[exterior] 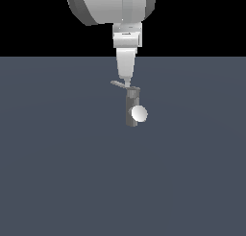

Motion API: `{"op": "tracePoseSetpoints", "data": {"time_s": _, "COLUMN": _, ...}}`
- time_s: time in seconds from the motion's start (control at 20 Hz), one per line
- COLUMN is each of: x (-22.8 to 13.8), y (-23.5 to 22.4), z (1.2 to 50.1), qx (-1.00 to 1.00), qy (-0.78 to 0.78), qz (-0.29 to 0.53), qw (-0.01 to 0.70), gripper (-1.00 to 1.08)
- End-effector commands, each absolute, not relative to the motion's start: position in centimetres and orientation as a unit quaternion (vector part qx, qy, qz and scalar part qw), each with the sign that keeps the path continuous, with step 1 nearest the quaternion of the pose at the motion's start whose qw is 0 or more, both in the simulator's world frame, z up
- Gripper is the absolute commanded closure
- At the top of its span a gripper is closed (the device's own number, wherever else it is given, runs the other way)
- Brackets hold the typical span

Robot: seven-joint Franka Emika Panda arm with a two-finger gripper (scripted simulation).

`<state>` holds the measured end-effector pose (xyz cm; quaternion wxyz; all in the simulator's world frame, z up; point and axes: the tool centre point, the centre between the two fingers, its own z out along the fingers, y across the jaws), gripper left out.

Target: Turn on the faucet by rotating a designated handle.

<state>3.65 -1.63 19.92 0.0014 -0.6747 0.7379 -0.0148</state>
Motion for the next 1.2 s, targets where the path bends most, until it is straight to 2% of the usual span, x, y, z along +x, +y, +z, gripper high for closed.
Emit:
{"op": "tracePoseSetpoints", "data": {"time_s": 0.0, "x": 3.9, "y": 4.2, "z": 18.2, "qx": -0.703, "qy": 0.711, "qz": 0.0, "qw": 0.0, "gripper": 1.08}}
{"op": "tracePoseSetpoints", "data": {"time_s": 0.05, "x": 3.9, "y": 4.2, "z": 18.2, "qx": -0.703, "qy": 0.711, "qz": 0.0, "qw": 0.0, "gripper": 1.08}}
{"op": "tracePoseSetpoints", "data": {"time_s": 0.1, "x": 4.1, "y": -1.3, "z": 19.8, "qx": -0.674, "qy": 0.738, "qz": -0.015, "qw": 0.001, "gripper": 1.08}}
{"op": "tracePoseSetpoints", "data": {"time_s": 1.15, "x": 9.5, "y": 3.1, "z": 18.6, "qx": -0.697, "qy": 0.717, "qz": -0.003, "qw": 0.0, "gripper": 1.08}}
